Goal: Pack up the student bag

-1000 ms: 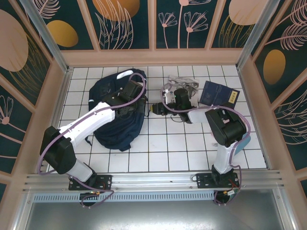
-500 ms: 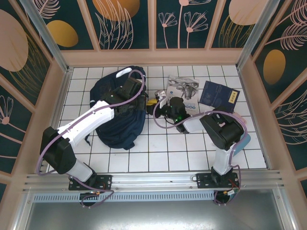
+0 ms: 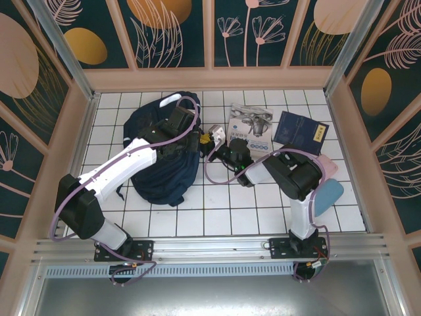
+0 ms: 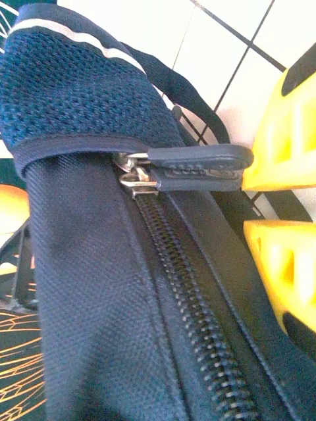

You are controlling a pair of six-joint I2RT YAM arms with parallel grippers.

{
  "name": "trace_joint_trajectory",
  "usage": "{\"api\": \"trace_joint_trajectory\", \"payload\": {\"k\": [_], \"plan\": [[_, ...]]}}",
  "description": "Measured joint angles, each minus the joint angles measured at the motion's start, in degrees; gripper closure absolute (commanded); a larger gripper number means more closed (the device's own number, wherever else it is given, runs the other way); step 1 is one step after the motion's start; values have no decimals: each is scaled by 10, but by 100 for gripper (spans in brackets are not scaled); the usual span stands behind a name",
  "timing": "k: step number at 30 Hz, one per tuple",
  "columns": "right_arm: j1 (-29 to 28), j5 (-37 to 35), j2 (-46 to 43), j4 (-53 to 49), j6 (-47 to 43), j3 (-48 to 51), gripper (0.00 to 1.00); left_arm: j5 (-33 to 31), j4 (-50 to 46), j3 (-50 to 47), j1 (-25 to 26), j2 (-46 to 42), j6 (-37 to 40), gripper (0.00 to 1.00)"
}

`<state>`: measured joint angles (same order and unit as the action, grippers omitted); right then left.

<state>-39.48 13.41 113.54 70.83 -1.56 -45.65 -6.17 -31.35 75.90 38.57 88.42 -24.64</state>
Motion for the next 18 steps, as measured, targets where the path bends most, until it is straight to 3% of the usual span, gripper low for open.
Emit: {"api": "trace_joint_trajectory", "payload": {"k": [3,7,13,18], "plan": [[0,-1,2,10,-5,0,90,0,0,0,0,0,0,100],[0,-1,6,18,-9,0,90,0,0,0,0,-1,0,100],[0,12,7,27,-10,0,72,-1,0,0,0,-2,0,100],[0,16,9,27,-10,0,70,-1,-2,0,0,-2,0,100]]}}
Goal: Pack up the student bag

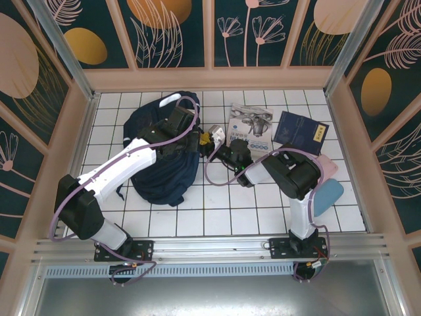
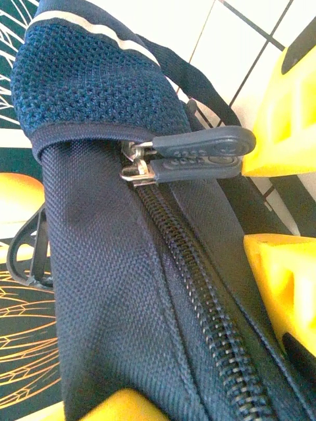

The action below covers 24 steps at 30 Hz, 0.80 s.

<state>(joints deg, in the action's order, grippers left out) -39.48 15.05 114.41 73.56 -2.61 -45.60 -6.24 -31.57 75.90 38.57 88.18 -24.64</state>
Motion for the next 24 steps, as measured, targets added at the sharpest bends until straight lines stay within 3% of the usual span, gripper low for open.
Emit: {"api": "trace_joint_trajectory", "payload": {"k": [7,24], "plan": [[0,-7,0,8,1,0,76,-1,0,0,0,-1,0,100],[0,-85,1,28,19,0,73,-2,0,0,0,-2,0,100]]}}
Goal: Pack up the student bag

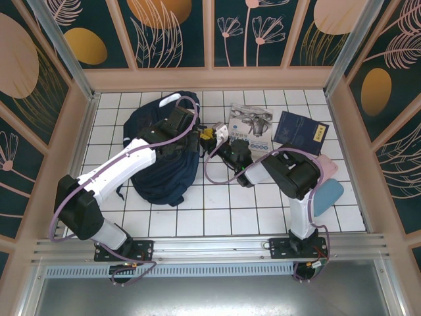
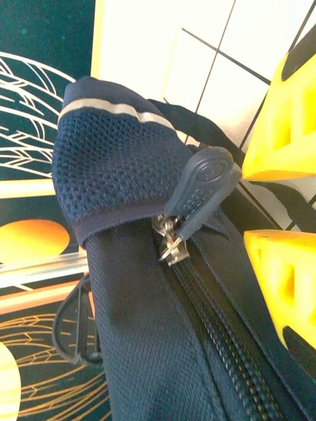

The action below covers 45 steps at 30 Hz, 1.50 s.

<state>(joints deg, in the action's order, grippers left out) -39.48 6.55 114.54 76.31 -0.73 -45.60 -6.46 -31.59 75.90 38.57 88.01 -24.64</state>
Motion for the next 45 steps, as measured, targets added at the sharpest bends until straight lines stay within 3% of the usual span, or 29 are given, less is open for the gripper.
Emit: {"api": "trace_joint_trajectory", "payload": {"k": [9,26,32,41,45], "plan": [[0,-35,0,-5,13,-5,68,0,-1,0,0,0,0,100],[-1,43,8,-8,11,-6,66,1,-2,0,0,0,0,100],[-1,52,12,-10,10,-22,73,0,-5,0,0,-9,0,100],[-1,53,27,-10,11,-44,70,0,-6,0,0,-10,0,100],[-1,49,27,-11,11,-49,82,0,-6,0,0,-10,0,100]]}}
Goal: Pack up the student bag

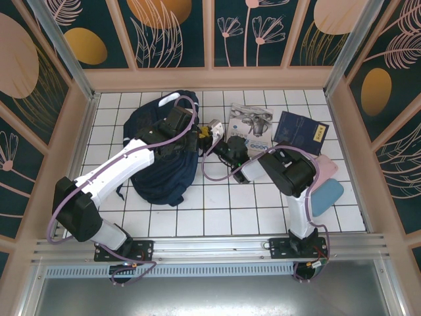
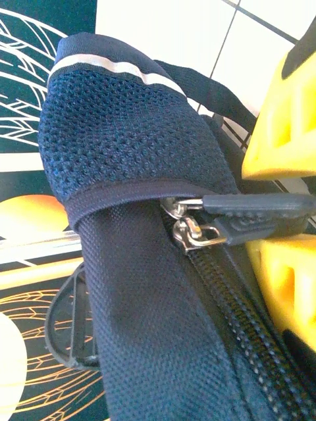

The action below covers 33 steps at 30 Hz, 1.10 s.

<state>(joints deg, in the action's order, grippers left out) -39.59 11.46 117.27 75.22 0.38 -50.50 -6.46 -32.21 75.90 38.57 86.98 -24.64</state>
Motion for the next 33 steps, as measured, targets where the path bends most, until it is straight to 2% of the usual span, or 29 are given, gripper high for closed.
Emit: {"api": "trace_joint_trajectory", "payload": {"k": [4,8,14,23,33], "plan": [[0,-5,0,0,-1,0,95,-2,0,0,0,0,0,100],[0,-8,-4,0,0,9,100,-11,1,-2,0,-3,-2,100],[0,-6,-51,-20,6,69,99,-13,3,-15,3,-7,-11,100],[0,26,-132,-88,47,138,90,0,26,-33,8,-4,-22,100],[1,71,-179,-135,73,162,86,27,56,-34,8,19,-24,100]]}}
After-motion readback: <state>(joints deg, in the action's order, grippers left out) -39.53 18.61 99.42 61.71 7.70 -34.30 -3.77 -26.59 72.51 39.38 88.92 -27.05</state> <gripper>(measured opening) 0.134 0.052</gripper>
